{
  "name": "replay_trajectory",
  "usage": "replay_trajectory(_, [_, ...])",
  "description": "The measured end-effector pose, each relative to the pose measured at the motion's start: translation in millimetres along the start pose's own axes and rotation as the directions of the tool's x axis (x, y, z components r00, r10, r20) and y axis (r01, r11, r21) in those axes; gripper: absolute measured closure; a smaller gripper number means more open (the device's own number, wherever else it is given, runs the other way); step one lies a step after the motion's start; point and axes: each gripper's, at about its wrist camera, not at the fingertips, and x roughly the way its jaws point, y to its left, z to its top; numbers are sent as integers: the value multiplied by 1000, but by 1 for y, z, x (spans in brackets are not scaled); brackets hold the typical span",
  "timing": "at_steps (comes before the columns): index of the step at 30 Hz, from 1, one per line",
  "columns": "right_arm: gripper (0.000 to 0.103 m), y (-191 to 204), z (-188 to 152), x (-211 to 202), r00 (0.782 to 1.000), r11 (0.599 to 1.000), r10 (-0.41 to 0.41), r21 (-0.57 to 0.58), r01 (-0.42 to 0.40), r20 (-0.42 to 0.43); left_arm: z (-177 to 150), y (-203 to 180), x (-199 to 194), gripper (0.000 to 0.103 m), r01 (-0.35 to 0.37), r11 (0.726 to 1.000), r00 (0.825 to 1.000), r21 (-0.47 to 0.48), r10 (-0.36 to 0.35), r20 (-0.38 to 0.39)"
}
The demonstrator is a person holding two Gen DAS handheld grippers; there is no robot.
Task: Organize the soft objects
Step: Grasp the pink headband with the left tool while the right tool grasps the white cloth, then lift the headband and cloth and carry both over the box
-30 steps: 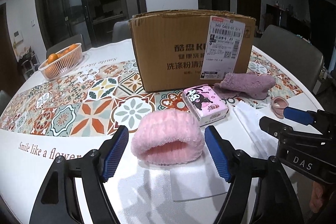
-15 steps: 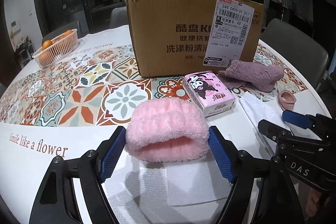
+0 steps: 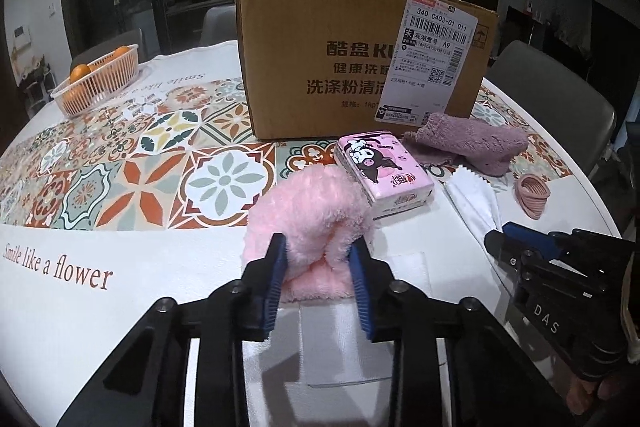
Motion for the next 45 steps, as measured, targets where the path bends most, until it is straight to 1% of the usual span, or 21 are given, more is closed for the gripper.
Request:
replay_trajectory(4, [94, 0, 0, -1, 1000, 1000, 17, 3, -17, -4, 0, -1, 0, 80, 2, 1000, 1000, -1, -2, 1])
replay_trajectory(6, [95, 1, 0, -3, 1000, 1000, 22, 7, -22, 3, 0, -1, -2, 82, 3, 1000, 1000, -2, -3, 3])
replay_trajectory(17, [95, 4, 7, -28, 997, 999, 42, -4, -42, 62, 4, 2, -23, 83, 5, 1000, 999, -25, -4, 42])
replay_trajectory(26, [95, 10, 15, -55, 991, 998, 58, -19, -56, 124, 9, 4, -47, 83, 8, 999, 996, -37, -5, 95])
replay_trajectory(32, [95, 12, 22, -72, 983, 997, 74, -19, -72, 167, 17, 6, -65, 83, 7, 999, 989, -37, -1, 147])
replay_trajectory(35, [95, 12, 26, -80, 979, 996, 93, -11, -93, 182, 21, 6, -72, 83, 6, 999, 985, -32, 0, 170])
replay_trajectory(40, [95, 10, 34, -92, 970, 994, 107, 2, -110, 218, 32, 5, -82, 84, 11, 1000, 977, -27, -5, 214])
replay_trajectory(45, [95, 7, 46, -103, 958, 994, 105, 3, -109, 267, 45, 3, -89, 83, 12, 1000, 965, -19, -6, 262])
